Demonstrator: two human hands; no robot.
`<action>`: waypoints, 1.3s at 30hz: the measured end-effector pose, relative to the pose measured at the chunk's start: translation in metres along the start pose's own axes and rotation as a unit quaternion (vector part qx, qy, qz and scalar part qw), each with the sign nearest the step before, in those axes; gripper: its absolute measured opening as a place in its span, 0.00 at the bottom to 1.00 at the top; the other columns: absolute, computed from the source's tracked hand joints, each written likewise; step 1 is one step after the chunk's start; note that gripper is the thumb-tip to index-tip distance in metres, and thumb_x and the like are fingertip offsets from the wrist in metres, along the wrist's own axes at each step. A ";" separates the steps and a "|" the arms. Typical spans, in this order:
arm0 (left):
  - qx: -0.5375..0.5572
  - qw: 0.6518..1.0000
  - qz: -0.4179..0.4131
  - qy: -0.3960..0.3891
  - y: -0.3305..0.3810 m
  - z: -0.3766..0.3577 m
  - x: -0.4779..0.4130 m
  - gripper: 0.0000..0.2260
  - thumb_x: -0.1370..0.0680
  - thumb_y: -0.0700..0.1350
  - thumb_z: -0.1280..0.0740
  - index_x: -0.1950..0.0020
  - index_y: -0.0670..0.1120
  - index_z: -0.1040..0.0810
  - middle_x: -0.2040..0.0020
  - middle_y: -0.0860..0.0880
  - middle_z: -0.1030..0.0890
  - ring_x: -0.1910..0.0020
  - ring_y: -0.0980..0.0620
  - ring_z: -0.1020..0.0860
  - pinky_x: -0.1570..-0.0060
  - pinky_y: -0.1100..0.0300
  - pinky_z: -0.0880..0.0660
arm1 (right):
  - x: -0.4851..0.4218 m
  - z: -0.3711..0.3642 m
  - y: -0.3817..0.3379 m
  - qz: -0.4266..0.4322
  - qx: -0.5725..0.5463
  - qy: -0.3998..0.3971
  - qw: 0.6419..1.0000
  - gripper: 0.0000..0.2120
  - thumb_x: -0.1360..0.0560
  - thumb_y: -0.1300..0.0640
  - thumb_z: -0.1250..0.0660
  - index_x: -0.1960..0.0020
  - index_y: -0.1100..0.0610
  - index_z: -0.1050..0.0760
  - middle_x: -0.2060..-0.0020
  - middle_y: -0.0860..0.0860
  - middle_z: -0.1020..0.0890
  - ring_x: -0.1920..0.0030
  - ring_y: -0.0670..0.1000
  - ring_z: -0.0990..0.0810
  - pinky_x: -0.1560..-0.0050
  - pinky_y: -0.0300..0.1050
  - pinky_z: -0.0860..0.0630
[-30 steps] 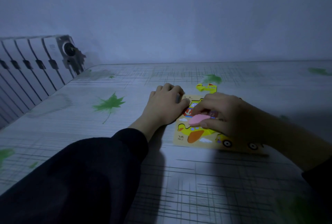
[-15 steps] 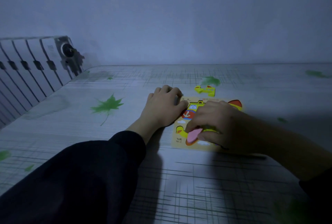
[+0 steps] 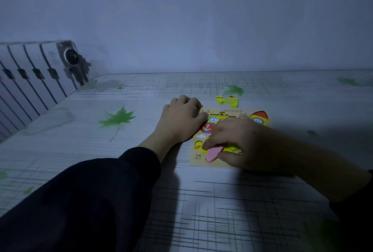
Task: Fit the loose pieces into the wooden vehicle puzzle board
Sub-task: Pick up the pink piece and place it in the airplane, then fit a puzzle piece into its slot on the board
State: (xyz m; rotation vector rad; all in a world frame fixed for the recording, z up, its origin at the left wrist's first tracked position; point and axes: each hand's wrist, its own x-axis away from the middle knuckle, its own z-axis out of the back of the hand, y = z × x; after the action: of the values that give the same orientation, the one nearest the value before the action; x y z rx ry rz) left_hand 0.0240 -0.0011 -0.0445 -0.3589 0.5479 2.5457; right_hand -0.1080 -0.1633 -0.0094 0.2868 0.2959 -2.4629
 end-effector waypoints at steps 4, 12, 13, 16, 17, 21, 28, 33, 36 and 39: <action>-0.002 1.000 0.001 0.000 0.000 0.000 0.000 0.19 0.25 0.62 0.41 0.40 0.54 0.24 0.39 0.49 0.25 0.39 0.46 0.30 0.44 0.51 0.37 | -0.001 0.000 -0.001 0.008 -0.020 0.005 1.000 0.11 0.29 0.50 0.32 0.49 0.49 0.18 0.57 0.51 0.18 0.54 0.51 0.21 0.56 0.47 0.29; -0.002 1.000 0.002 -0.006 0.000 0.002 0.000 0.19 0.24 0.62 0.40 0.39 0.54 0.24 0.38 0.49 0.25 0.38 0.46 0.31 0.43 0.50 0.38 | -0.002 -0.004 -0.004 0.025 -0.024 0.036 0.999 0.09 0.29 0.52 0.29 0.50 0.53 0.18 0.58 0.54 0.17 0.57 0.55 0.21 0.57 0.53 0.25; -0.002 1.000 0.002 -0.006 0.000 0.002 0.000 0.19 0.24 0.61 0.40 0.39 0.54 0.24 0.38 0.49 0.26 0.38 0.46 0.31 0.43 0.50 0.38 | -0.002 -0.004 -0.004 0.026 -0.021 0.040 0.999 0.10 0.30 0.52 0.29 0.50 0.53 0.18 0.59 0.54 0.17 0.57 0.54 0.21 0.57 0.52 0.25; -0.003 1.000 0.002 -0.004 0.000 0.002 0.000 0.18 0.24 0.61 0.40 0.39 0.53 0.25 0.38 0.48 0.25 0.38 0.46 0.30 0.43 0.50 0.37 | -0.002 -0.004 -0.005 0.030 -0.023 0.056 0.998 0.12 0.31 0.53 0.28 0.48 0.54 0.19 0.58 0.52 0.16 0.56 0.51 0.21 0.55 0.41 0.29; -0.003 1.000 0.002 -0.004 0.000 0.001 0.000 0.18 0.24 0.61 0.39 0.40 0.53 0.25 0.38 0.48 0.25 0.38 0.46 0.30 0.44 0.50 0.37 | -0.001 -0.004 -0.005 0.029 -0.026 0.057 0.998 0.13 0.31 0.52 0.28 0.48 0.54 0.19 0.57 0.52 0.16 0.55 0.50 0.22 0.55 0.39 0.31; 0.001 1.000 0.000 0.001 0.000 0.001 0.001 0.18 0.25 0.60 0.39 0.41 0.53 0.24 0.39 0.48 0.25 0.39 0.45 0.30 0.45 0.51 0.38 | 0.000 -0.003 -0.006 0.001 -0.060 0.077 0.995 0.13 0.30 0.51 0.29 0.48 0.54 0.20 0.58 0.50 0.16 0.57 0.47 0.22 0.55 0.40 0.27; -0.005 1.000 -0.006 0.007 -0.002 -0.001 -0.001 0.18 0.25 0.61 0.40 0.42 0.53 0.24 0.41 0.48 0.25 0.40 0.45 0.29 0.48 0.52 0.39 | -0.001 0.001 0.011 -0.071 -0.029 0.197 0.977 0.06 0.29 0.59 0.31 0.53 0.57 0.19 0.61 0.53 0.17 0.60 0.51 0.22 0.57 0.47 0.27; -0.011 1.000 -0.010 0.004 -0.004 -0.001 -0.001 0.19 0.25 0.62 0.41 0.40 0.52 0.25 0.40 0.48 0.25 0.41 0.46 0.29 0.49 0.53 0.39 | -0.002 0.001 0.039 -0.127 0.015 0.211 0.969 0.07 0.29 0.61 0.29 0.51 0.58 0.20 0.58 0.55 0.17 0.57 0.55 0.21 0.55 0.51 0.25; -0.012 1.000 -0.010 0.001 -0.003 -0.001 -0.002 0.20 0.24 0.62 0.41 0.39 0.52 0.25 0.39 0.48 0.25 0.41 0.46 0.29 0.49 0.53 0.39 | -0.005 -0.001 0.058 -0.182 -0.002 0.223 0.958 0.07 0.30 0.61 0.29 0.51 0.58 0.20 0.57 0.55 0.18 0.55 0.55 0.21 0.53 0.46 0.29; -0.014 1.000 -0.011 0.003 -0.003 -0.001 -0.002 0.19 0.24 0.62 0.40 0.40 0.52 0.25 0.39 0.48 0.25 0.41 0.46 0.29 0.49 0.53 0.39 | -0.005 -0.003 0.077 -0.235 -0.026 0.220 0.946 0.09 0.30 0.59 0.30 0.50 0.54 0.20 0.58 0.50 0.21 0.55 0.50 0.23 0.57 0.37 0.37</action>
State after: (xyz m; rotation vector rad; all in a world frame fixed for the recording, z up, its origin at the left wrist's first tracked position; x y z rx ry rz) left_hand 0.0269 0.0001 -0.0455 -0.3810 0.5094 2.5331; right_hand -0.0563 -0.2189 -0.0215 0.8329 0.6844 -2.8282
